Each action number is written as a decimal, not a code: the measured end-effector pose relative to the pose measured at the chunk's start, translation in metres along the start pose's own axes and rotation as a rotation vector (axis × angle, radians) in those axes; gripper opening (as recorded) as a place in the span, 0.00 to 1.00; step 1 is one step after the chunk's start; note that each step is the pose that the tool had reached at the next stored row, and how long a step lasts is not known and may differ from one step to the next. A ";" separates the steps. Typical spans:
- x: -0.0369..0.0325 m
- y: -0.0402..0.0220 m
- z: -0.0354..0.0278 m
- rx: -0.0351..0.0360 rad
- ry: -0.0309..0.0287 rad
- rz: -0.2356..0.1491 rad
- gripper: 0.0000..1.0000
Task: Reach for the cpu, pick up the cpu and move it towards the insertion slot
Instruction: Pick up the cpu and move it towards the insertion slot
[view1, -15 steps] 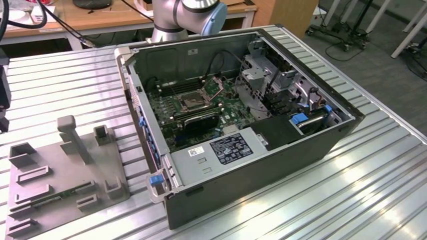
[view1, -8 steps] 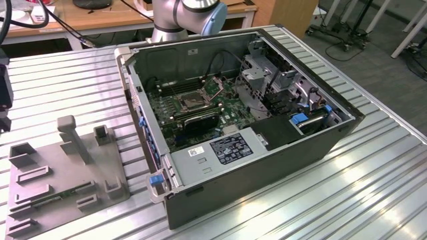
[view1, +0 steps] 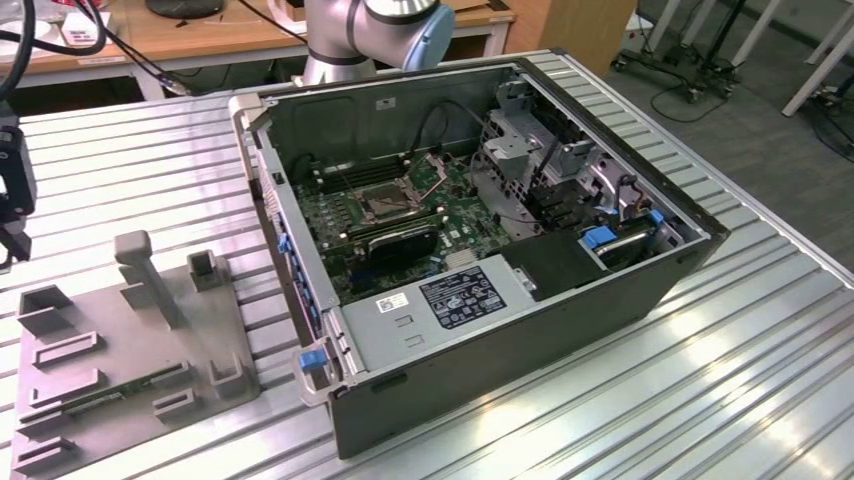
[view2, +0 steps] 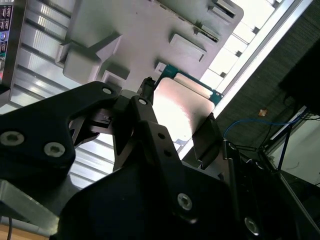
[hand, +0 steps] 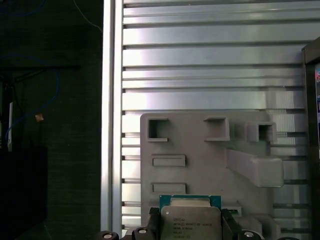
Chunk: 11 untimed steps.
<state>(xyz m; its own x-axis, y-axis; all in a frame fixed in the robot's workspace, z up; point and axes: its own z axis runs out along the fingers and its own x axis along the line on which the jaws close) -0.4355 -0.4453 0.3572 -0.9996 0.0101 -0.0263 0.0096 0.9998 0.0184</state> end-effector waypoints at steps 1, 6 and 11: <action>0.0000 0.0000 0.0000 0.0001 0.0001 0.000 0.55; -0.0003 0.0000 0.0000 0.0001 0.0001 0.000 0.55; -0.0004 0.0000 -0.0001 0.0001 0.0000 0.000 0.55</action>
<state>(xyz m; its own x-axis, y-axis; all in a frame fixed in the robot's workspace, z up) -0.4351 -0.4454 0.3573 -0.9996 0.0100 -0.0263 0.0096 0.9998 0.0184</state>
